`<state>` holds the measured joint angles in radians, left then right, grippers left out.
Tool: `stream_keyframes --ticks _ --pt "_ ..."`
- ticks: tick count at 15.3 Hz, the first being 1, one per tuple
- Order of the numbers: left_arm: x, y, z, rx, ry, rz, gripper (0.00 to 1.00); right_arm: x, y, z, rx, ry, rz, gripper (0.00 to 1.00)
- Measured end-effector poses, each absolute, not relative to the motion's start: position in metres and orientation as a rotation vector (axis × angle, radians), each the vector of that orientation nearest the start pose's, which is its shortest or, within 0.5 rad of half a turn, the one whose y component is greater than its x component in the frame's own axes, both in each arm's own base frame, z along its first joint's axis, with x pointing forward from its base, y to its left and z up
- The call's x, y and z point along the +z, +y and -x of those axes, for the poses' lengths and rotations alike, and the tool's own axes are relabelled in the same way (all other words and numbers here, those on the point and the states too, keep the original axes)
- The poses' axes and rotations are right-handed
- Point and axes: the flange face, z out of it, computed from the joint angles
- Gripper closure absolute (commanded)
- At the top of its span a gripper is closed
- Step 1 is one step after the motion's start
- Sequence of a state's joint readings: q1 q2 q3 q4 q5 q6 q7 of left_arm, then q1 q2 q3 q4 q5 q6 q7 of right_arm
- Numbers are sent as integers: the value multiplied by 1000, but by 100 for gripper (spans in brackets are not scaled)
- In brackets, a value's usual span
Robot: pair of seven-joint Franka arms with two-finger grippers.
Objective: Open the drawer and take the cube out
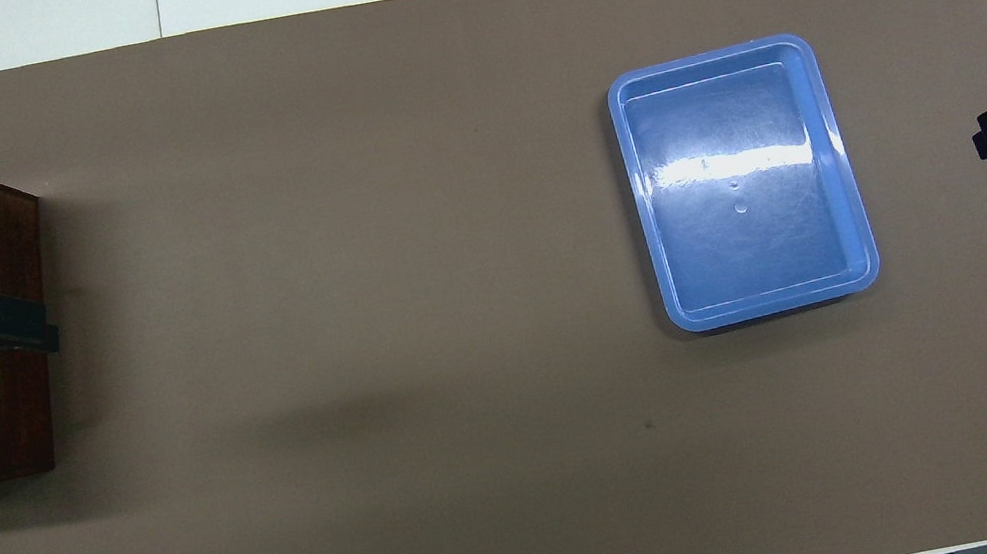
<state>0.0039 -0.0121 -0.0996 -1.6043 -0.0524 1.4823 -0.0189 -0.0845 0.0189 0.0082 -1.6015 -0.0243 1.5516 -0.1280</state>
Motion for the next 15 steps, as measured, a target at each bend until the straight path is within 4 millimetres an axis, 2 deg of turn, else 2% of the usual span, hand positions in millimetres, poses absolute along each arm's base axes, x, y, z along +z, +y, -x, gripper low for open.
stream_keyframes --ticks 4,6,10,15 --pt "607 -57 -539 153 122 3176 0 598 -45 -555 112 -82 3156 0" --pt "597 -54 -545 94 133 3108 0 598 -45 -555 112 -82 3156 0" --pt "535 -54 -558 -24 232 2930 0 598 -45 -555 112 -82 3156 0" --pt "456 -36 -580 -59 352 2775 0 598 -45 -555 112 -82 3156 0"
